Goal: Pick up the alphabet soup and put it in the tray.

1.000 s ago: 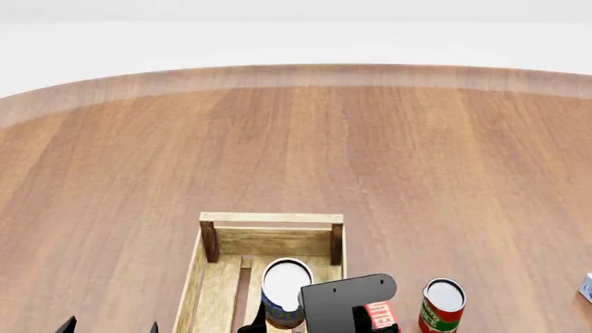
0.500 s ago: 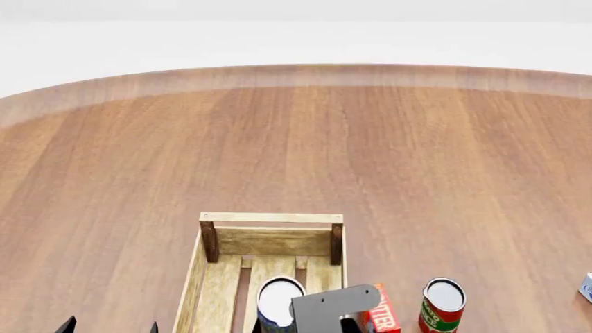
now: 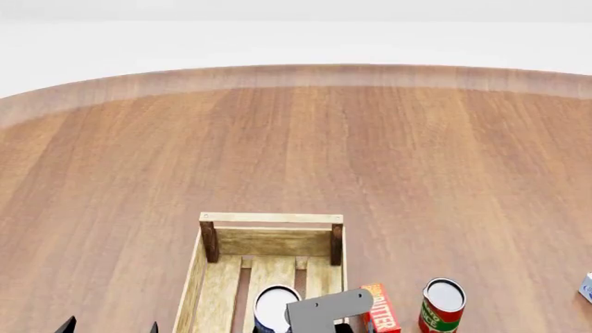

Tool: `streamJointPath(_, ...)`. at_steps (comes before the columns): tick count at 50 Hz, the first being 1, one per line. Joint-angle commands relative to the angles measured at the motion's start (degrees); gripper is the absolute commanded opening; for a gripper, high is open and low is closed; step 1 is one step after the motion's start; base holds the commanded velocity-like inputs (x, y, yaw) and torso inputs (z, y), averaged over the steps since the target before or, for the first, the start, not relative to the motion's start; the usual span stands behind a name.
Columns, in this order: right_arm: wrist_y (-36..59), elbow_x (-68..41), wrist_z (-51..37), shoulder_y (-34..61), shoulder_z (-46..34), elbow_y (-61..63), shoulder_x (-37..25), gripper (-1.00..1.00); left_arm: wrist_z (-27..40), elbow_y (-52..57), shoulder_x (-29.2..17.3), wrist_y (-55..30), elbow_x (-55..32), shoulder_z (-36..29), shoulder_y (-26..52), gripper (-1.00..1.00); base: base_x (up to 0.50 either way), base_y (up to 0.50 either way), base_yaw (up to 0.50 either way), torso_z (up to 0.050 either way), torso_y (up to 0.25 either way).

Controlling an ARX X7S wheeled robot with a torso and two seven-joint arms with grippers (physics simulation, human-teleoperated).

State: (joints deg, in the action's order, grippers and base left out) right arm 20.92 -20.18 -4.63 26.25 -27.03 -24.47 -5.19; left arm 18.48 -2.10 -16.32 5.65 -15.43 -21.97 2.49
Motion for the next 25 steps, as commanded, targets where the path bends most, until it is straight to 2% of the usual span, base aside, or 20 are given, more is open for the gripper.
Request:
streamJointPath(1,-0.7,0.0,0.3,0.6,-0.8,-1.8,0.1,-1.00,0.2,0.0,-0.1,0.1,-0.1,-0.2,0.0,1.00,0.00,0.00,0.00,0.000,0.000)
streamJointPath(13,-0.9,-0.5,0.2,1.0,-1.4,-2.4,0.0,-1.00,0.3,-0.2,-0.2,0.2,-0.2,-0.4,0.2,1.00,0.00,0.00,0.00,0.000,0.000)
streamJointPath(14,-0.7,-0.6,0.1,1.0,-1.4,-2.4,0.0,1.00,0.3,-0.2,-0.2,0.2,-0.2,-0.4,0.2,1.00,0.00,0.00,0.00,0.000,0.000)
streamJointPath(25,1.0,-1.6,-0.8,0.4,-1.7,0.7,-0.9,1.00,0.4,-0.4,-0.3,0.4,-0.3,-0.6,0.2,1.00,0.00,0.00,0.00,0.000,0.000)
